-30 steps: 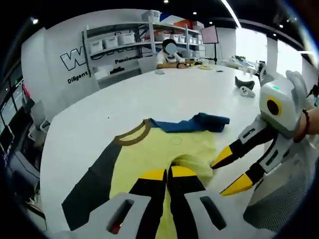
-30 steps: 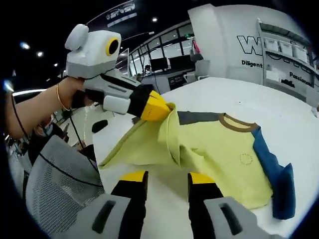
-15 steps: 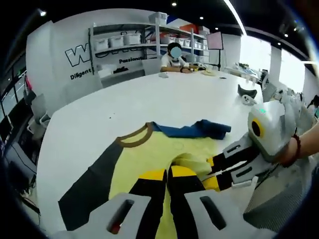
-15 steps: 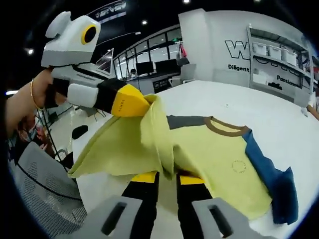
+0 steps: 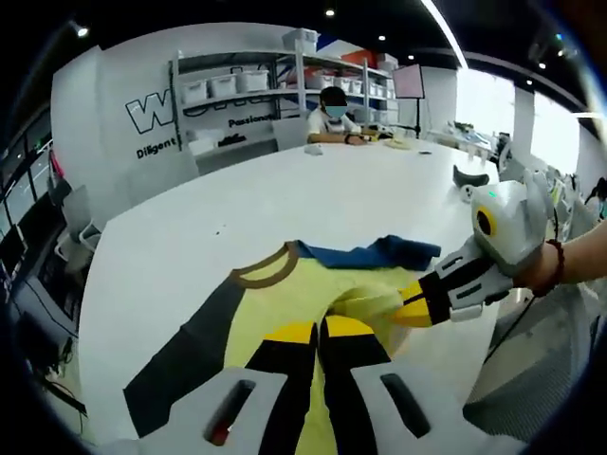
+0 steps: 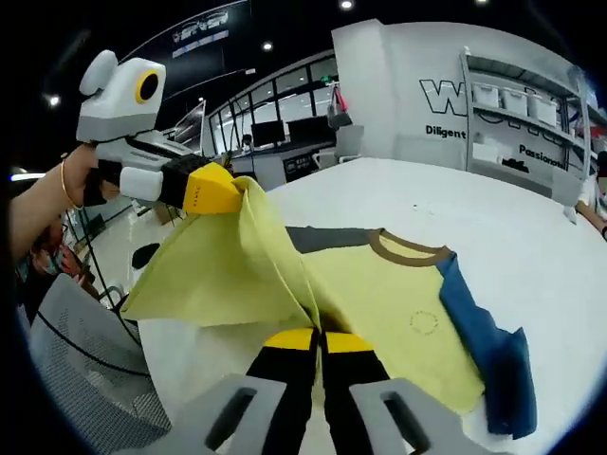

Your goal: Fold the garment on the visible template until the final outline fits inside the template.

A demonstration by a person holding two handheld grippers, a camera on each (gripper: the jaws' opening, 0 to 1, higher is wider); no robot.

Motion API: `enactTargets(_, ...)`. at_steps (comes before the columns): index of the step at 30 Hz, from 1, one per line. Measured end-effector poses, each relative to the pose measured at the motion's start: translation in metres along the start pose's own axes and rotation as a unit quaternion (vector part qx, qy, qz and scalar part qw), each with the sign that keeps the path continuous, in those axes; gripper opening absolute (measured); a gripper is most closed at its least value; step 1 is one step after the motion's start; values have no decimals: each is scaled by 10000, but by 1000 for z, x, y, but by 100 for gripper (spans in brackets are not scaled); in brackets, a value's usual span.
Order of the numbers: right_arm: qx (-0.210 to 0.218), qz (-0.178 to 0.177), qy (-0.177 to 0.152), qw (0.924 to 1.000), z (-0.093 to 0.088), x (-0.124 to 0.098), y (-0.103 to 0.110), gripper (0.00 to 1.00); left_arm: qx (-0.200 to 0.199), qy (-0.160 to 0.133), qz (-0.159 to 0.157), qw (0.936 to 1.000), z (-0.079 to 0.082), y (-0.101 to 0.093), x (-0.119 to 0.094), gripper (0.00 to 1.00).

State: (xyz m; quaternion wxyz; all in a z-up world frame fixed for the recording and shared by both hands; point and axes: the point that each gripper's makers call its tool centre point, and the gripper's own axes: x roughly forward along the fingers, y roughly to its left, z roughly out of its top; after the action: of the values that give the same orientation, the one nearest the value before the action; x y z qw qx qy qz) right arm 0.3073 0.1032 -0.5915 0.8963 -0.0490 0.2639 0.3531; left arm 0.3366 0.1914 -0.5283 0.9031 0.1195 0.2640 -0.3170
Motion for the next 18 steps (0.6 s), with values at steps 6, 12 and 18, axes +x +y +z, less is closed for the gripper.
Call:
enactTargets(6, -542, 65, 61, 9985, 6, -32, -1, 0, 88, 33, -62, 9999, 0, -5, -12, 5)
enactTargets(12, -308, 613, 59, 9976, 5, -59, 14, 0, 347, 180, -369, 9986, -7, -21, -29, 5)
enactTargets(18, -601, 1218, 225, 9905, -4, -89, 38, 0, 625, 395, -836, 9938, -21, -47, -48, 5)
